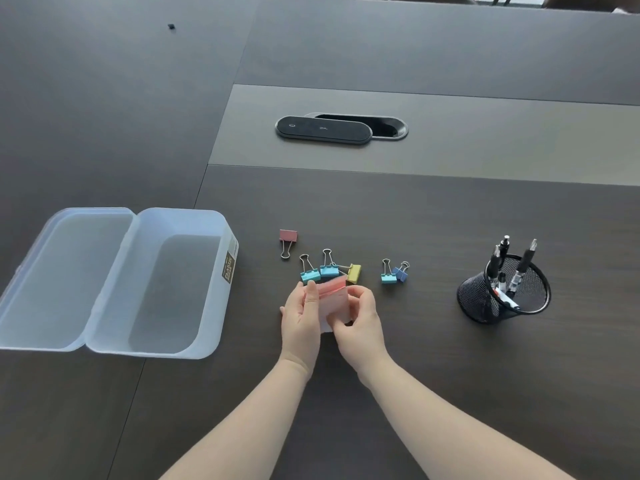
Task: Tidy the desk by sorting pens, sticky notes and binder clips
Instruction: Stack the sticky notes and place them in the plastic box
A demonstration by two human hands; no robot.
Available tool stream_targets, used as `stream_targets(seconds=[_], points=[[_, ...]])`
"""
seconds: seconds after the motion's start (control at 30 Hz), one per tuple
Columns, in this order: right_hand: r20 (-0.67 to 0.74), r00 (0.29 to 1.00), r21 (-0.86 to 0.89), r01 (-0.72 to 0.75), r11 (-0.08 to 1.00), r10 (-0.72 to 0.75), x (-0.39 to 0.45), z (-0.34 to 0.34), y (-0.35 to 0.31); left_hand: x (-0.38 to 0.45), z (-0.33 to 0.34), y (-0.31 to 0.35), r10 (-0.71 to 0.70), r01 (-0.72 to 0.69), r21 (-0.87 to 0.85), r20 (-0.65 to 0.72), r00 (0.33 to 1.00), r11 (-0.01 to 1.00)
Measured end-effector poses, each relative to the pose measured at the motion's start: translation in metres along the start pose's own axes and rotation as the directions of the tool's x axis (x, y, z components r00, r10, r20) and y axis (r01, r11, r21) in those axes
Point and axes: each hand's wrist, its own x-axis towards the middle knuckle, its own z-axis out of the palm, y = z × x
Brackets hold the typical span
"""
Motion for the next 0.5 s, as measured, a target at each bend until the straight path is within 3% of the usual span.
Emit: stream_targets(seconds=[0.17,0.37,0.5], points=[[-0.080,0.997,0.115,0.007,0.993,0.002,0.000,0.006,0.002,0.000,0.014,0.001,0.070,-0.071,-0.015,-0.040,0.997,0.997],[-0.088,0.995,0.049,0.059,0.997,-0.054,0.003,0.001,0.003,0.006,0.016,0.000,0.147,-0.126,0.131,-0.167,0.975,0.983],[-0.059,0.996,0.018,0.061,0.998,-0.060,0.004,0.000,0.008,0.010,0.013,-0.007,0.115,-0.106,0.052,-0.211,0.971,0.993]])
